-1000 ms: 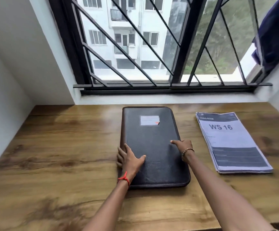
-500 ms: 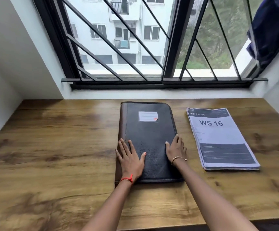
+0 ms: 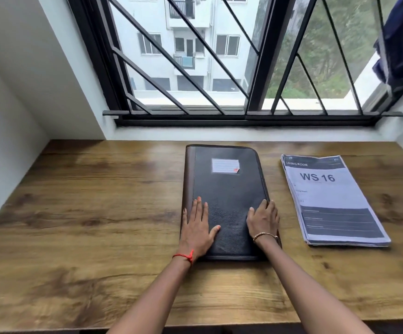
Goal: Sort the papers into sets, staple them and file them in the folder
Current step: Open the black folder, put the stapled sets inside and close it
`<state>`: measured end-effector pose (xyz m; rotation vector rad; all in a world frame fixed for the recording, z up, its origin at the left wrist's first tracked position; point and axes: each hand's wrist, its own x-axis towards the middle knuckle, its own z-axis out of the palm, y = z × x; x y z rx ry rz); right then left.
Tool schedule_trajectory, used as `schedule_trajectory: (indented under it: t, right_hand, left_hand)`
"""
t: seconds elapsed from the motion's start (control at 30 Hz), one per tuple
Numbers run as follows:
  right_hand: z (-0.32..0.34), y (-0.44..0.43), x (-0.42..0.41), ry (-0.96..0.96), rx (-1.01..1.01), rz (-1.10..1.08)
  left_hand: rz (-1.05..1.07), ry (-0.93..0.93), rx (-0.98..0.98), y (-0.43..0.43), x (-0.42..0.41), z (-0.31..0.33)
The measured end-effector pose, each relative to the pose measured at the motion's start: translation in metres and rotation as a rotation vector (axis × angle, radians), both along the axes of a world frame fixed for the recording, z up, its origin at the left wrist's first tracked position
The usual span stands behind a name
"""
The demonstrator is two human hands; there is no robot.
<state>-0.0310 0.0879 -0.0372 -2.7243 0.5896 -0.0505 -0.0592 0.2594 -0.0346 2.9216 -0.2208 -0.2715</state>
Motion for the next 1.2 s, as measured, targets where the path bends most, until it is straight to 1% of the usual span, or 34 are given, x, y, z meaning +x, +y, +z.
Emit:
schedule_trajectory:
  t: [0.13,0.3,0.43,0.67,1.0,1.2]
  right_hand:
    - [0.006,0.010,0.015,-0.014,-0.034,0.039]
    - [0.020,0.025,0.035,-0.049,0.008,0.156]
    - [0.031,0.032,0.051,-0.052,0.060,0.217]
    - [0.043,0.028,0.101,-0.021,0.155,0.353]
    - [0.053,0.038,0.169,0.015,0.195,0.569]
    - [0.055,0.060,0.216,0.025,0.253,0.636]
  left_hand:
    - [-0.064,0.008,-0.050,0.015,0.002,0.001]
    - [-0.102,0.018,-0.072,0.028,0.010,0.002]
    - [-0.072,0.011,-0.086,0.032,0.029,0.006]
    - [-0.034,-0.047,-0.118,0.027,0.077,0.014]
    - [0.042,-0.039,-0.141,0.019,0.131,0.017]
    - [0.082,-0.030,-0.148,0.015,0.162,0.013]
